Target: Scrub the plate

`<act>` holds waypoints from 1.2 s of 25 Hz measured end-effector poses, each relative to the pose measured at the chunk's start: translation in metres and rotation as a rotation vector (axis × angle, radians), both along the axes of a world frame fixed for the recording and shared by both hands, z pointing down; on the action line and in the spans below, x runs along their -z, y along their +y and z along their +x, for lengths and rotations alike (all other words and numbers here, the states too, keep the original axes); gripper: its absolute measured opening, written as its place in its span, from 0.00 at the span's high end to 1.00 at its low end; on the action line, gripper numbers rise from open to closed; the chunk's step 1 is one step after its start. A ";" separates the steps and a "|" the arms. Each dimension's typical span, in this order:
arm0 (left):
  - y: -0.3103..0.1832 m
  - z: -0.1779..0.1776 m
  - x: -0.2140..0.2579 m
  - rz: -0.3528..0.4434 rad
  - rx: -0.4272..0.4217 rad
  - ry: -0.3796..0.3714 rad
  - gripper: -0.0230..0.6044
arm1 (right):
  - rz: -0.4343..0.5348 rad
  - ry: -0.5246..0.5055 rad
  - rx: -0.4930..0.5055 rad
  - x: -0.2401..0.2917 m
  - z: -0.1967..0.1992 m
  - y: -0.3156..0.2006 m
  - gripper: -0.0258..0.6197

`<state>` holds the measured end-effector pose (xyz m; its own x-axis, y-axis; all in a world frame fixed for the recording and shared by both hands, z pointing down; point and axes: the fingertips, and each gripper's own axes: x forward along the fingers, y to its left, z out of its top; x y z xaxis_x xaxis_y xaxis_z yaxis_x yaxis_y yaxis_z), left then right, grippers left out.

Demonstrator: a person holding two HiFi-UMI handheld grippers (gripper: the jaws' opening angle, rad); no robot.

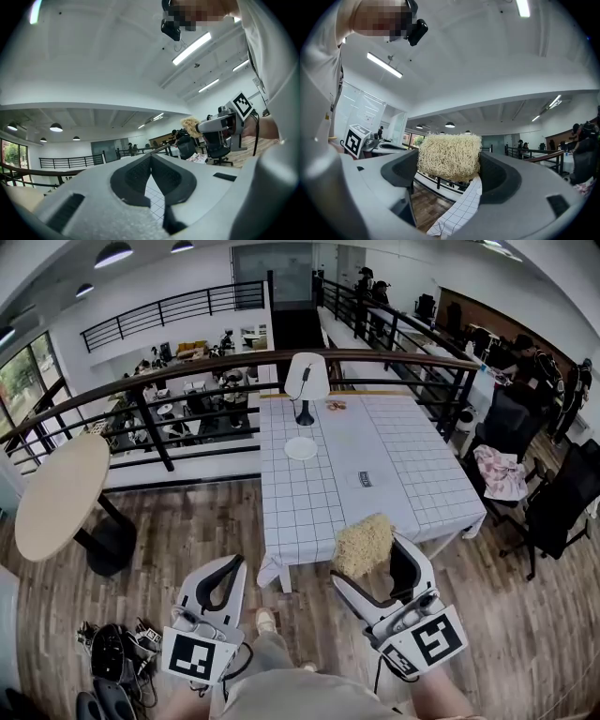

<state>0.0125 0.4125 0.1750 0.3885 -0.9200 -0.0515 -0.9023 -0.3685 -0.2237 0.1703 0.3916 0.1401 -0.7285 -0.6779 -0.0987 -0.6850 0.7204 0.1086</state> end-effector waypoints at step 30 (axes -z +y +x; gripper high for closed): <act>-0.249 -0.110 -0.035 -0.081 -0.122 0.135 0.94 | -0.095 0.128 -0.087 -0.041 -0.107 -0.234 0.35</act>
